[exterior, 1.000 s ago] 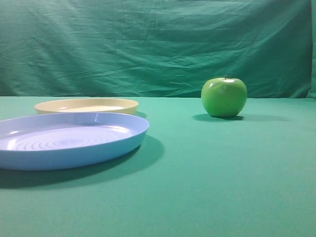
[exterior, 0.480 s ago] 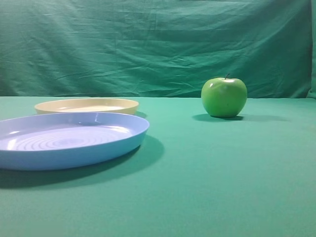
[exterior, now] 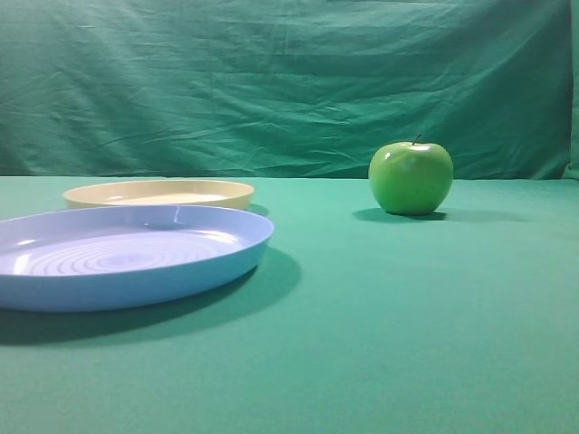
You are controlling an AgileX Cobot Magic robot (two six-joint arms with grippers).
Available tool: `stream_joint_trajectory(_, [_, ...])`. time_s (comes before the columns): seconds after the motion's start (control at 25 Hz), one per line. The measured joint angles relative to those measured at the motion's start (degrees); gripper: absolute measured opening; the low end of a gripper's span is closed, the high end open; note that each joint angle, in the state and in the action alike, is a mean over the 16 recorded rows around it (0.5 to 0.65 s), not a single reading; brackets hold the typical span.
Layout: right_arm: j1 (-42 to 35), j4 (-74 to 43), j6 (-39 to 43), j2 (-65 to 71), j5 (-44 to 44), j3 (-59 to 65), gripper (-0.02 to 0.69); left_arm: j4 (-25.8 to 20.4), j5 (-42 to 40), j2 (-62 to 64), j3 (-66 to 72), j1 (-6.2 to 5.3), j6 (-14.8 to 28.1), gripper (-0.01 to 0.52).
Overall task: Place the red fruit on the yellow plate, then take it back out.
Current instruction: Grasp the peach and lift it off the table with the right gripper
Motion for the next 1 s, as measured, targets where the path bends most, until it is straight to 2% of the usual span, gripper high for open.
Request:
stream_joint_trajectory(0.28, [3.5,0.3,-1.3,9.2,1.7,-2.3,0.003,0.0,0.0,0.0,0.0,0.00,0.0,0.000])
stream_joint_trajectory(0.44, [6.2,-0.8,-1.1,13.9,1.1,-2.4,0.052,0.0,0.0,0.0,0.0,0.00,0.0,0.000])
stream_joint_trajectory(0.56, [8.2,-2.1,-0.3,17.0,-0.1,-2.4,0.137,0.0,0.0,0.0,0.0,0.00,0.0,0.000])
stream_joint_trajectory(1.0, [10.3,-5.1,4.9,27.0,-10.1,-1.0,0.556,0.0,0.0,0.0,0.0,0.00,0.0,0.000])
